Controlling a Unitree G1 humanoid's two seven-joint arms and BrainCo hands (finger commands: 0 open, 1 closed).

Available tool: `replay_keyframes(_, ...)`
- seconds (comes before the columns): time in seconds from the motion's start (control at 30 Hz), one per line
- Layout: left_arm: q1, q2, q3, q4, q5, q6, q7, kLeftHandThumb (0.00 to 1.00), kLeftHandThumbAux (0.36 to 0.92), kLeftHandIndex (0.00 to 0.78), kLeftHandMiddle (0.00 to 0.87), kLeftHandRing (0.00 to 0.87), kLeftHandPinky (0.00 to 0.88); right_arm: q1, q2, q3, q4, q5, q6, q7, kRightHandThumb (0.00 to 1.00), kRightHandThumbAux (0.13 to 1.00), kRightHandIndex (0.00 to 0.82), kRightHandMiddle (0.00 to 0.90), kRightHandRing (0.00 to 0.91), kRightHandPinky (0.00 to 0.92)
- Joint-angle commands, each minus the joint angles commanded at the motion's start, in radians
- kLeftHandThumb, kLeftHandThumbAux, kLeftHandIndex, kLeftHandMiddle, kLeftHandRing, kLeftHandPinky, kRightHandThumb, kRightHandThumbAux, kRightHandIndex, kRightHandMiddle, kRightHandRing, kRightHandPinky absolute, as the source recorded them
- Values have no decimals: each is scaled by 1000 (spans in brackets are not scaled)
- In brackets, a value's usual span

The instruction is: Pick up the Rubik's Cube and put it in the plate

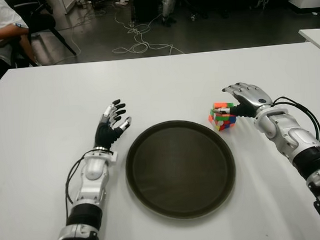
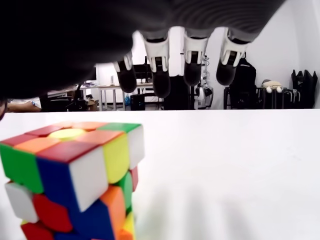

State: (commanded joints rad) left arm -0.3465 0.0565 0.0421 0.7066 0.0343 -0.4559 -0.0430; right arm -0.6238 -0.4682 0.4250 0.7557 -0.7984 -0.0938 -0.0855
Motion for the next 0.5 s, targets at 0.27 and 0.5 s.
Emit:
replay_keyframes(0.27,-1,-4,2,-1,-4,3,2,66,740,116,183,160,113,-2,2,1,-1,3,5,11,133,161,0,0,0,0)
replay_keyframes(0.5,-3,0,-2,6,8,1,10,51,723,120,180,158,114,-4,14,6,19,0,10,-6,131,164,0,0,0,0)
